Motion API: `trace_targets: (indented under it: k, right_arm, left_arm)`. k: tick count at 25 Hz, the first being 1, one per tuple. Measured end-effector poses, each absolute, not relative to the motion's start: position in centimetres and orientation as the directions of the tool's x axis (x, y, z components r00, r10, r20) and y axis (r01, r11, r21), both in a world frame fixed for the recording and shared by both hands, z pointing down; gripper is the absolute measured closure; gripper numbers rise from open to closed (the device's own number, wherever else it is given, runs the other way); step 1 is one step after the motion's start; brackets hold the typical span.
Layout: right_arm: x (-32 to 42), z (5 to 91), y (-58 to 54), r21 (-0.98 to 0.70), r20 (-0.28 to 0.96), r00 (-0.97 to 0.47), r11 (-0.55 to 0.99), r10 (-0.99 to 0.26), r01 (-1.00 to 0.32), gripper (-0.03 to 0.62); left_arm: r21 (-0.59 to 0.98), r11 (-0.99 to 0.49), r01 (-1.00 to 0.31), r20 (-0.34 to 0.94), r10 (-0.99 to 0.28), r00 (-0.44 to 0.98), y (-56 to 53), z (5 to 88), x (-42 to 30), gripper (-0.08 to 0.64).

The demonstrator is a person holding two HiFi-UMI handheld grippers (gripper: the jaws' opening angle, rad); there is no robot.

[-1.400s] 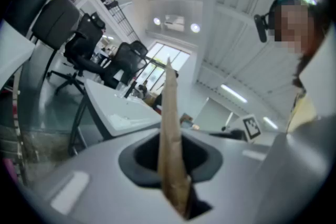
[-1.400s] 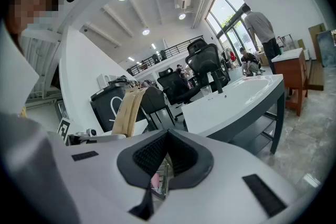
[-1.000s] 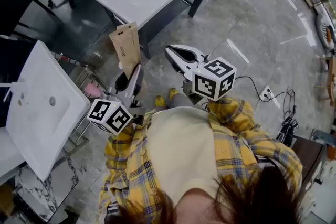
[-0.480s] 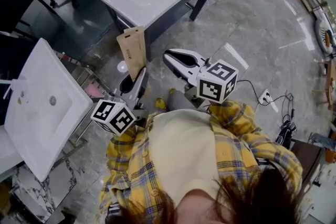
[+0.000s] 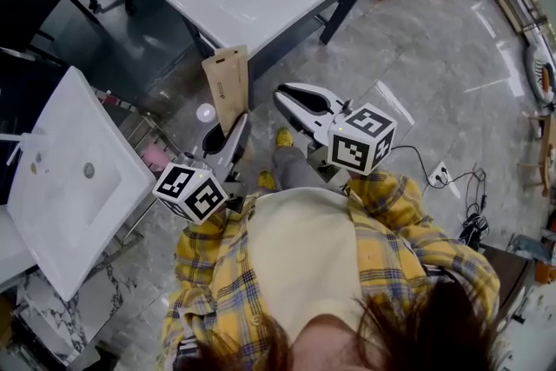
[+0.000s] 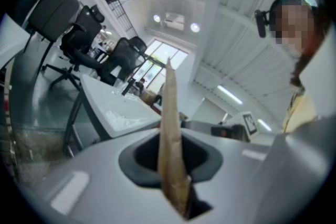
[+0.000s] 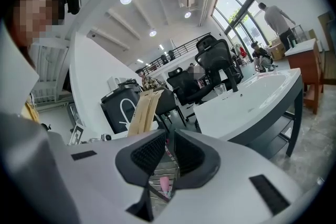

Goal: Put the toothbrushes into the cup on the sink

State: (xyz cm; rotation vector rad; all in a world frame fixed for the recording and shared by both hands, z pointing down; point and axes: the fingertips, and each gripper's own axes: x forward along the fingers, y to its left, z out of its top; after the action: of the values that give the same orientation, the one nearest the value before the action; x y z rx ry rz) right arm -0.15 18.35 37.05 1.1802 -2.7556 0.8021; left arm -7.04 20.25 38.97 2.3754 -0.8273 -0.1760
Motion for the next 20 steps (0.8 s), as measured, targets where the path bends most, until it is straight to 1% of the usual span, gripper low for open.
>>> trace_targets:
  k: [9,20]
  right_arm:
    - [0.9,37.0,12.3,-0.444,0.233,-0.741,0.609,-0.630,-0.657,0.575]
    - [5.0,37.8,5.2,-0.476,0.236,-0.761,0.611,-0.605,-0.633,0.575]
  left_arm:
    - [0.588,-0.606,-0.535,0.065,-0.624,0.779,13.8,38.6,-5.7,0.506]
    - [0.607,-0.570,-0.554,0.101,-0.636,0.765,6.8,39.5,-1.6,0.506]
